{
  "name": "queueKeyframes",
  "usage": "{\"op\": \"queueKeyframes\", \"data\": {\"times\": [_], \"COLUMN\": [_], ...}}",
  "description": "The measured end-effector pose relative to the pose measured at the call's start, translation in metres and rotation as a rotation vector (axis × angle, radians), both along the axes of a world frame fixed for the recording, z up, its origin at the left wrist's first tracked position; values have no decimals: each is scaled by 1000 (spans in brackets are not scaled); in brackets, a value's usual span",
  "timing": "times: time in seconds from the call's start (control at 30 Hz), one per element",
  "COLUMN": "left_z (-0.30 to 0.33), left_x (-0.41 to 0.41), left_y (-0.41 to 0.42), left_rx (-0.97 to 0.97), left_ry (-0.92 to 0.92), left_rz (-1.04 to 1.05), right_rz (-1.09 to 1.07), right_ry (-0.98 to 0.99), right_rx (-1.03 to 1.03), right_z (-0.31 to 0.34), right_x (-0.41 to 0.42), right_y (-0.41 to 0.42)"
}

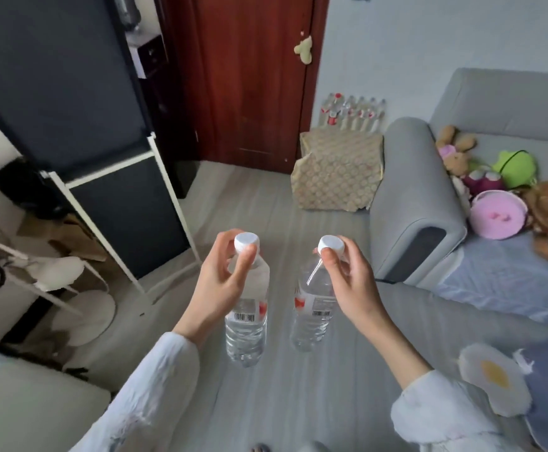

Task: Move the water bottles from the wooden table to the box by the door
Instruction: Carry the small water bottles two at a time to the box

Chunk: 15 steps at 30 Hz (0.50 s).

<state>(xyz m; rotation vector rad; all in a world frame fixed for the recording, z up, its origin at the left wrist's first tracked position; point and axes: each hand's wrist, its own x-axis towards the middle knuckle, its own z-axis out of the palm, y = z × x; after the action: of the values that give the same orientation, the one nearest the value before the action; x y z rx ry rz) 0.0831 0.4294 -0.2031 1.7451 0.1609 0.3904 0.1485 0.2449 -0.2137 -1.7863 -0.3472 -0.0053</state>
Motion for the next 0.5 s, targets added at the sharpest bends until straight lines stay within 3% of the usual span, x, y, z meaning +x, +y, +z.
{"op": "queueKeyframes", "data": {"times": [0.3,0.5], "left_z": [-23,-11], "left_x": [200,349], "left_y": [7,2], "left_rx": [-29,-18], "left_ry": [29,-4], "left_rz": [-51,-53], "right_rz": [-115,-69], "right_ry": [12,-26], "right_rx": [-23,-33], "right_z": [-12,-2], "right_x": [186,330], "right_y": [1,-3]}}
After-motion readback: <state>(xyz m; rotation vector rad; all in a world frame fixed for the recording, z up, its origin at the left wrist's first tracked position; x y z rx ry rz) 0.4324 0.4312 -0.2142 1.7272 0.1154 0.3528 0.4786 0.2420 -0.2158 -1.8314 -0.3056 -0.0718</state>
